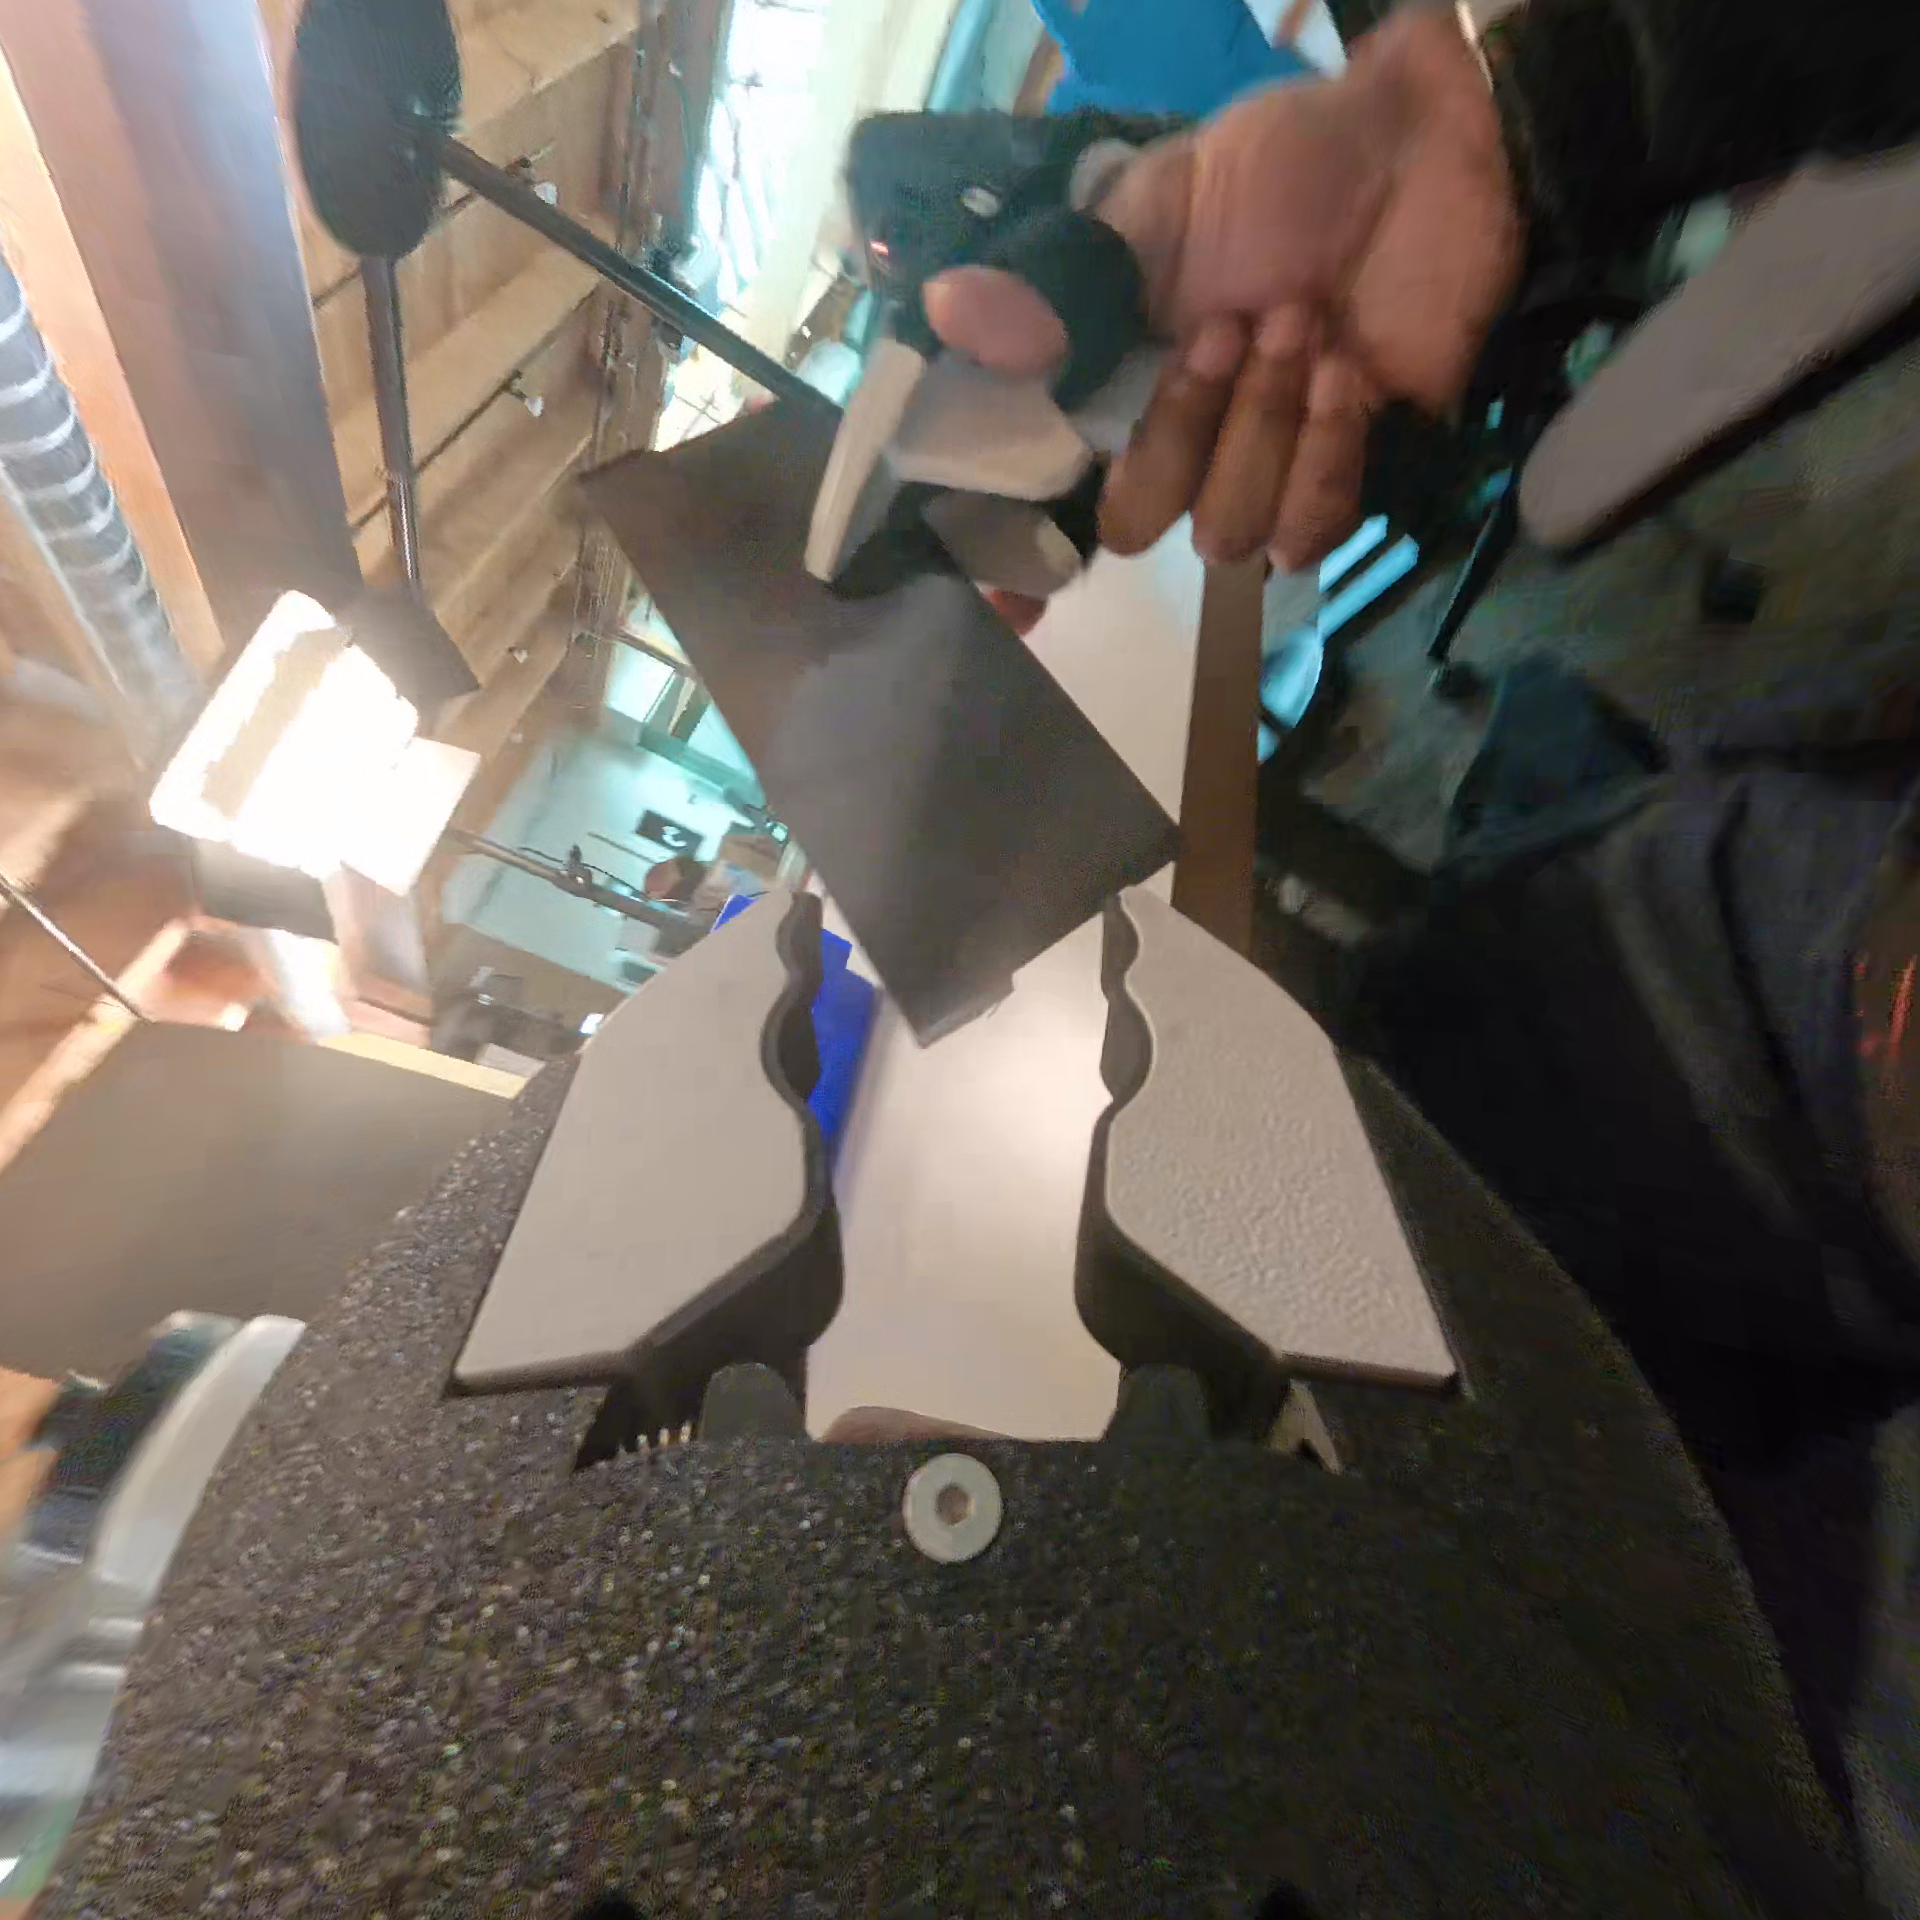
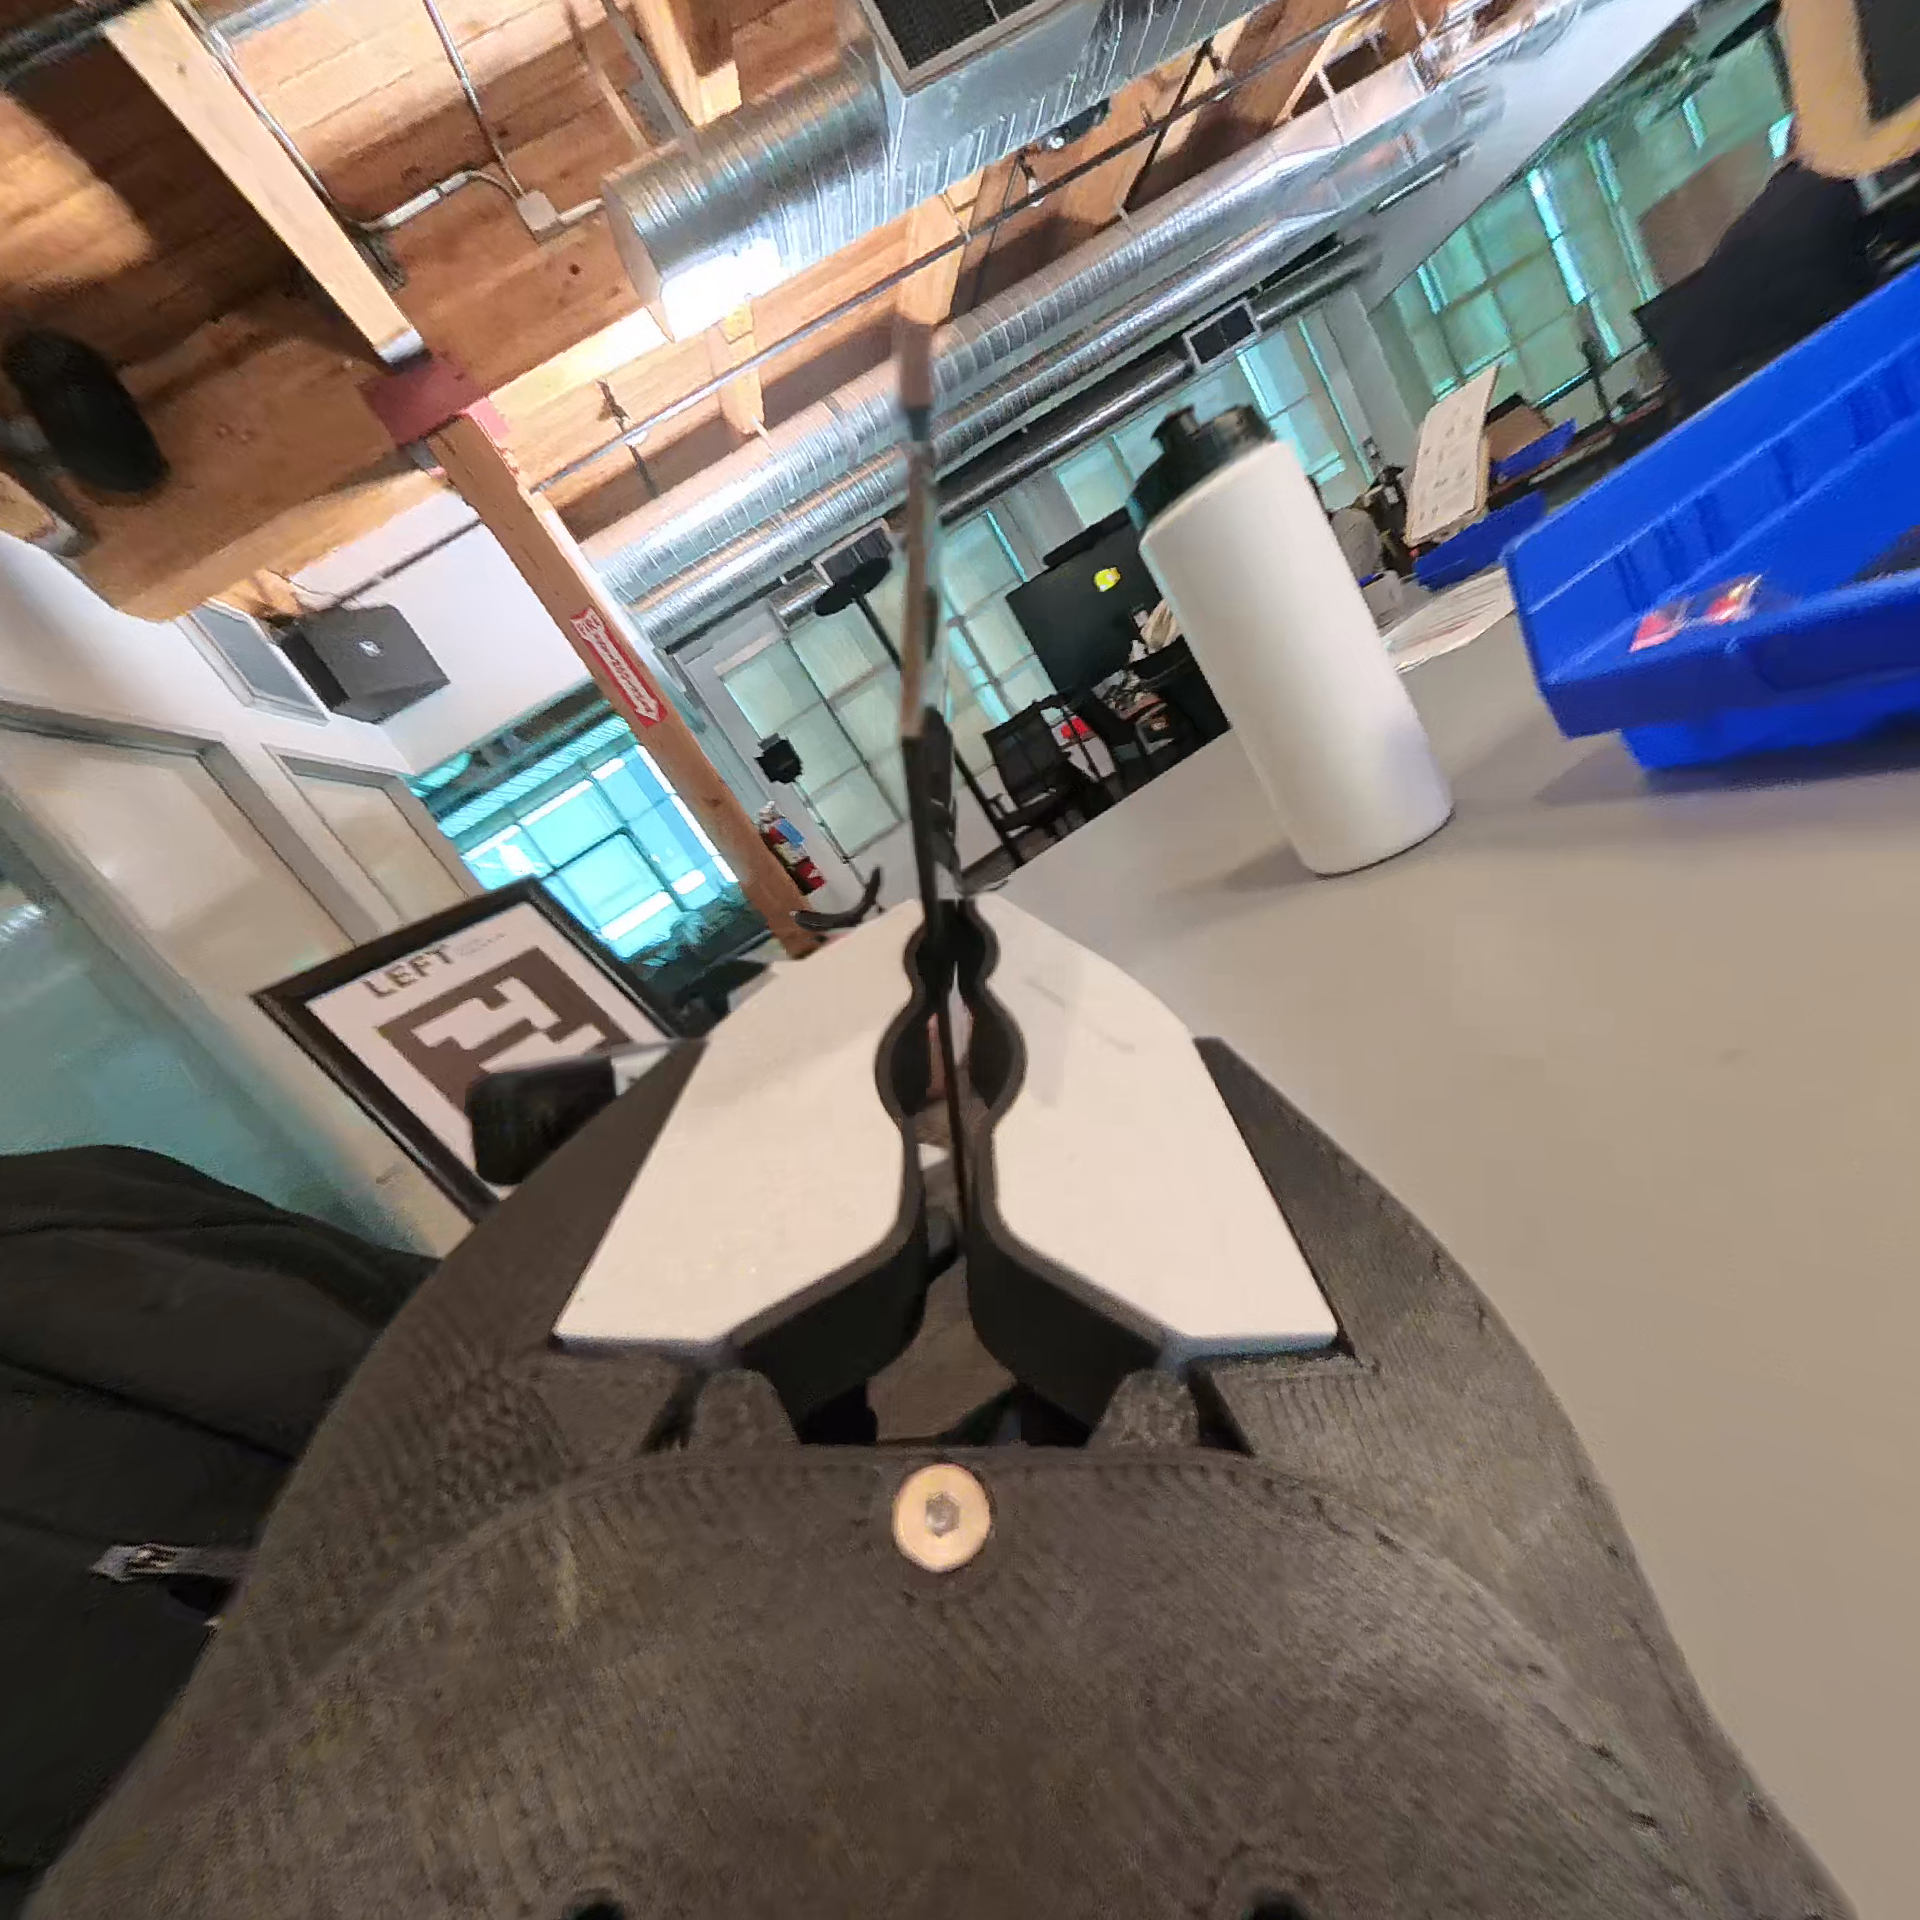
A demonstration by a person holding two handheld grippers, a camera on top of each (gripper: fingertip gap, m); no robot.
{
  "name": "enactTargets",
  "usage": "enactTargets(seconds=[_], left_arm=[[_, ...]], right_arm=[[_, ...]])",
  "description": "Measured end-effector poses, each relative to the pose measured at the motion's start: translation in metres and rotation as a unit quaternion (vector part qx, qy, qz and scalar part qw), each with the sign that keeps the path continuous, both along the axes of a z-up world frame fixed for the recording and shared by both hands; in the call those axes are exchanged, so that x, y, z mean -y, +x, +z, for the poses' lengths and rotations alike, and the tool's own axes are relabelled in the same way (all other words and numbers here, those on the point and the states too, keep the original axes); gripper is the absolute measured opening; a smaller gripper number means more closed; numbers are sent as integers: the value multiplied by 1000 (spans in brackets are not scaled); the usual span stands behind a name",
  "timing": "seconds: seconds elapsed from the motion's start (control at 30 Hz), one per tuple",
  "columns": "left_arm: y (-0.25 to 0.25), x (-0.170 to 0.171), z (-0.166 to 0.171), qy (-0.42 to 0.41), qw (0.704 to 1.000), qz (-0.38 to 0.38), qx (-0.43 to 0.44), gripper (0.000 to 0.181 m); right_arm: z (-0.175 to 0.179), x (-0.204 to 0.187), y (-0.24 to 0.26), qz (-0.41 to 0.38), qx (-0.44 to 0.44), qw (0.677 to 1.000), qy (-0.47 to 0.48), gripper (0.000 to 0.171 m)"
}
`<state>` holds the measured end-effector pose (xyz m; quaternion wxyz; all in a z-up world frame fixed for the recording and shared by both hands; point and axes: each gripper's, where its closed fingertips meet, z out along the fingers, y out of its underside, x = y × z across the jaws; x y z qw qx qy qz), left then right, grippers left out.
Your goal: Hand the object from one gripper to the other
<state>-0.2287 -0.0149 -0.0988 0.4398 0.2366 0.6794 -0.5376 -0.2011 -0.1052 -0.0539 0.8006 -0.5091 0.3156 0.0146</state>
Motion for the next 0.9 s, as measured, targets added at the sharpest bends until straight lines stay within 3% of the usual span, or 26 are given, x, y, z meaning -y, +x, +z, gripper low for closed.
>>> enactTargets(seconds=[0.07, 0.17, 0.27, 0.37, 0.43, 0.5, 0.7, 0.9], left_arm=[[3, -6, 19, -61, 996, -16, -67, 53], [14, -2, 37, -125, 965, -50, -224, 56], [20, 16, 37, -123, 922, -99, -353, 55], [18, 39, 21, -69, 892, -129, -428, 52], [25, 48, 13, -43, 897, -117, -424, 19], [36, 51, 16, -41, 898, -108, -424, 4], [112, 22, 26, -58, 942, 69, -323, 2], [153, -5, 18, 72, 970, 181, -146, 2]], right_arm=[[5, 5, 1, -4, 23, 1000, -11, 1], [9, 1, 3, 18, 41, 999, -31, 1], [6, -13, 4, 57, 50, 994, -77, 1], [11, -26, 5, 86, 77, 988, -105, 1], [16, -32, 8, 105, 91, 984, -112, 1], [21, -32, 20, 95, 97, 984, -118, 5], [37, -1, 78, -56, 150, 968, -195, 37], [54, 8, 100, -104, 298, 884, -344, 56]])
